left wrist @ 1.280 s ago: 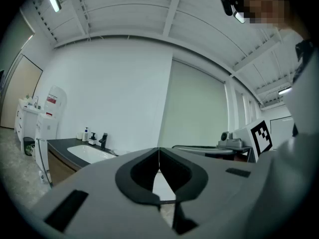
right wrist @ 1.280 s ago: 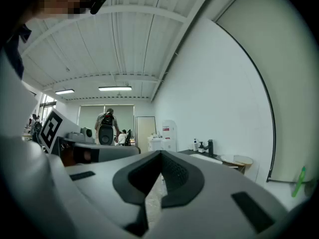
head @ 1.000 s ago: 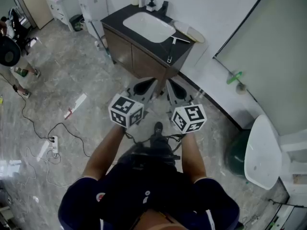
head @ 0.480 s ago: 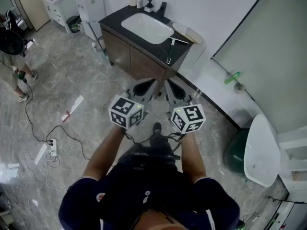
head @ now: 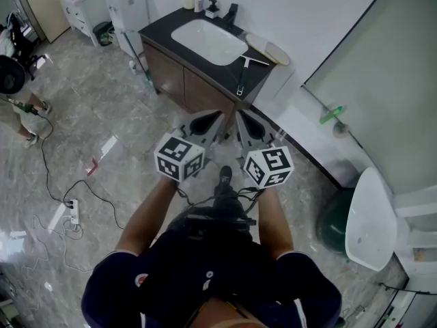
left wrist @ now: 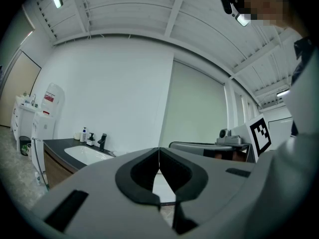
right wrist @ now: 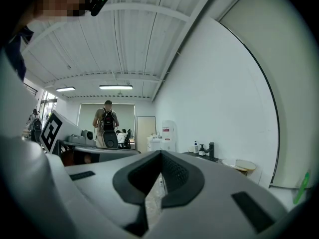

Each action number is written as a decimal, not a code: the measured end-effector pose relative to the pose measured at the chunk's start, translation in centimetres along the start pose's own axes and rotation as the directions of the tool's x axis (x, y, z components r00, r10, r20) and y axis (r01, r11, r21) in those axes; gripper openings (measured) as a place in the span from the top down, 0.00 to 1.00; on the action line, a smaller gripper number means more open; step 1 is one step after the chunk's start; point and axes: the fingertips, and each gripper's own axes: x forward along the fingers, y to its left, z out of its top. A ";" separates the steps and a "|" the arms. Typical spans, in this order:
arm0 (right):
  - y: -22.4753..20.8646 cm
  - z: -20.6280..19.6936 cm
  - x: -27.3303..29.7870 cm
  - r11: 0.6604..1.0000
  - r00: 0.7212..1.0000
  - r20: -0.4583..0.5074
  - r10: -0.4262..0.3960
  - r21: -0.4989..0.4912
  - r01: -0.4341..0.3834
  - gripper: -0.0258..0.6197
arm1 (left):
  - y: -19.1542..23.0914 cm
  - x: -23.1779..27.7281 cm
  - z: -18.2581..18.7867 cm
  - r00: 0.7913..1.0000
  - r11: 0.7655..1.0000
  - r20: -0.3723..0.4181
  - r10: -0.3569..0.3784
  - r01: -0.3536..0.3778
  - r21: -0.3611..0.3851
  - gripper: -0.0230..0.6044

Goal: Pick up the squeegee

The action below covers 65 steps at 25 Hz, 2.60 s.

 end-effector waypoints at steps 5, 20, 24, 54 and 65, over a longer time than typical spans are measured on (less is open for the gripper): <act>-2.7 -0.1 2.2 1.000 1.000 0.006 0.011 -0.001 -0.011 0.95 | 1.8 3.1 0.0 1.000 1.000 -0.009 0.008 -0.007 0.007 0.94; -16.7 -1.5 9.6 0.998 0.998 -0.024 0.053 0.046 -0.051 0.95 | 7.7 17.3 -1.1 0.996 0.997 -0.053 0.069 -0.070 -0.016 0.94; -20.8 -1.5 11.1 0.997 0.998 -0.030 0.064 0.054 -0.062 0.95 | 8.8 21.0 -1.1 0.993 0.995 -0.065 0.094 -0.096 -0.019 0.94; -31.2 -3.1 22.3 0.990 0.990 -0.089 -0.105 0.085 0.112 0.95 | 20.2 31.3 -1.3 0.994 0.998 -0.109 0.021 -0.027 -0.058 0.94; -31.5 -4.2 24.0 0.981 0.979 -0.123 -0.164 0.080 0.175 0.95 | 22.3 31.9 -2.2 0.991 0.997 -0.131 -0.030 0.019 -0.081 0.94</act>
